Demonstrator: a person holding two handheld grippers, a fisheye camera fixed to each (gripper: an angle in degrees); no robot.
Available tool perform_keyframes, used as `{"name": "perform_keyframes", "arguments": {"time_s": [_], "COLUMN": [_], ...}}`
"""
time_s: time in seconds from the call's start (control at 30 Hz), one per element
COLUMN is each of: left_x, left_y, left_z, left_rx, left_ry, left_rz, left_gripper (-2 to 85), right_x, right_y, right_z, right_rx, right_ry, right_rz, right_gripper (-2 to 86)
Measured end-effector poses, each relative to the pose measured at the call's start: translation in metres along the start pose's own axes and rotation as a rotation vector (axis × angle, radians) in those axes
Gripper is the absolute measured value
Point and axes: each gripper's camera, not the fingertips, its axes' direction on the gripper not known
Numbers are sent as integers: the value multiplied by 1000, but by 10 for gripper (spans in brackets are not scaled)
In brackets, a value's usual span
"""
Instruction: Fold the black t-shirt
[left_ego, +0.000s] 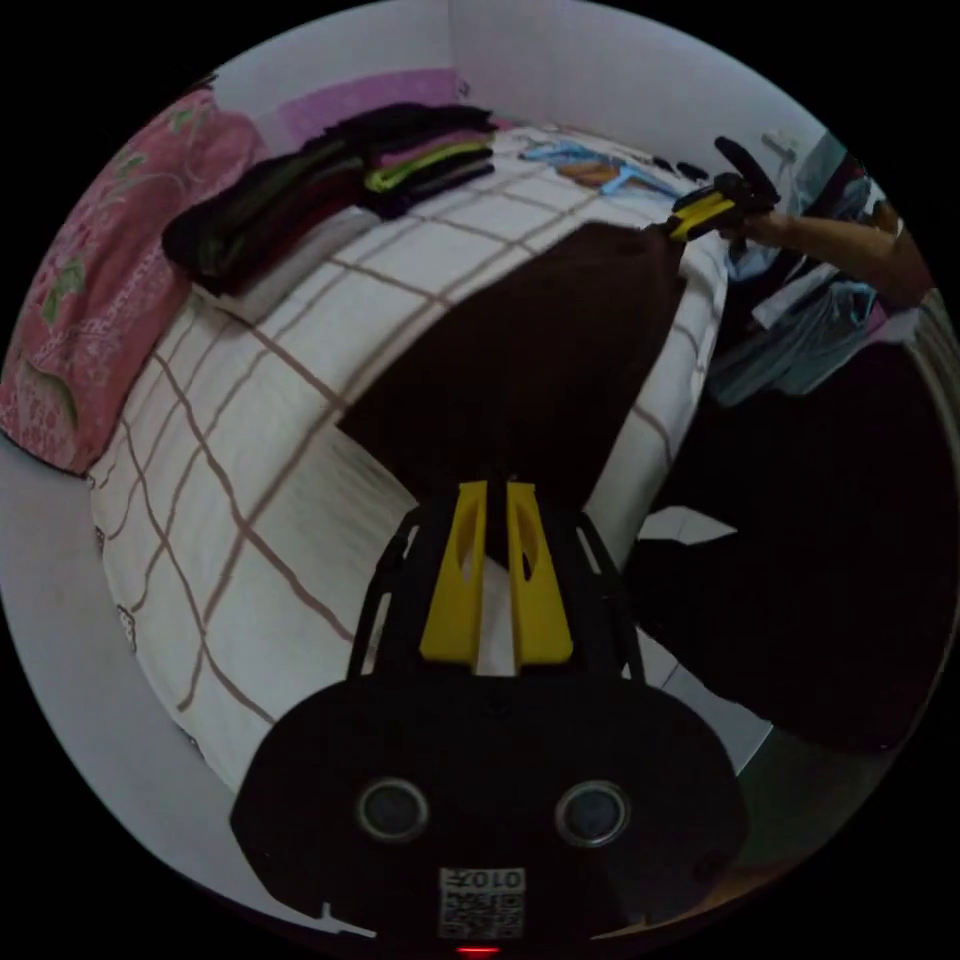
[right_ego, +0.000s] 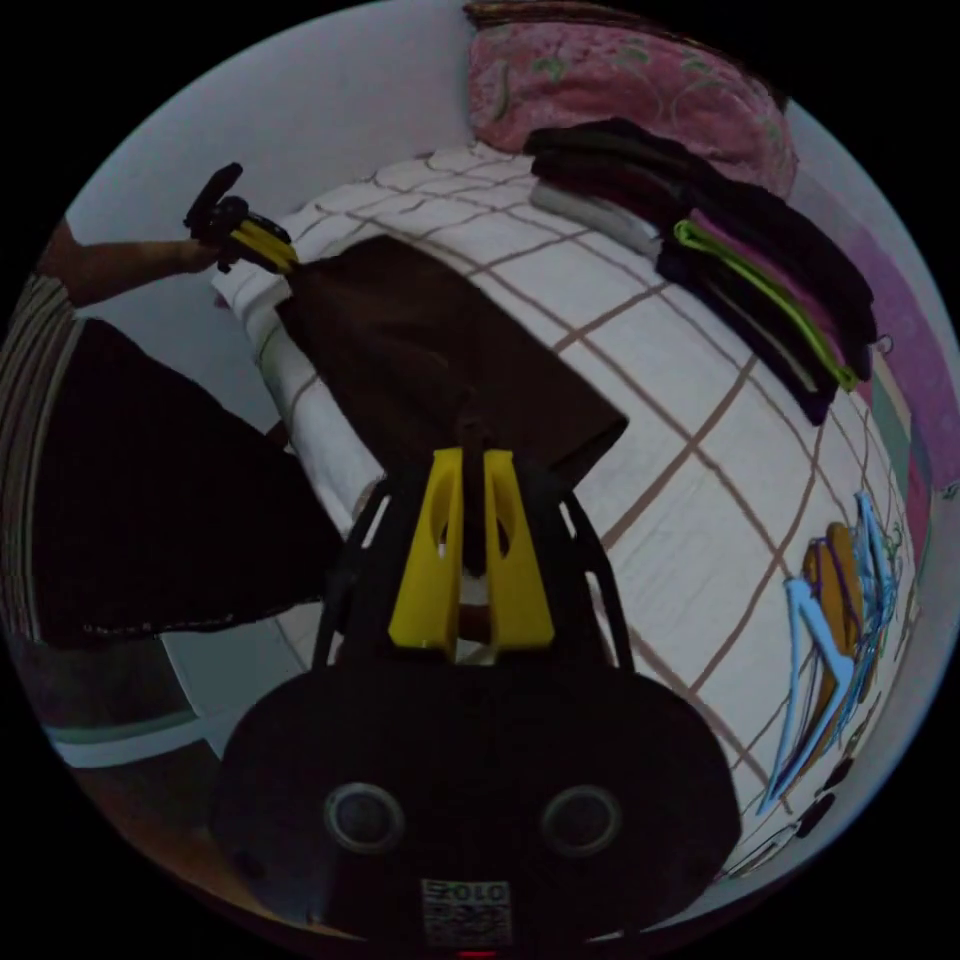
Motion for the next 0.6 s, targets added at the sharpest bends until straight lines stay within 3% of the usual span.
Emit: {"name": "perform_keyframes", "arguments": {"time_s": [0.4,0.6], "left_x": [55,67], "left_y": [39,78], "left_z": [4,-25], "left_rx": [-15,59], "left_ry": [-57,-31], "left_rz": [-34,-176], "left_gripper": [61,66], "right_x": [-49,-74], "right_y": [59,107], "right_z": [52,47], "right_rx": [-23,98], "right_ry": [-14,-15], "right_rz": [148,358], "right_gripper": [61,67]}}
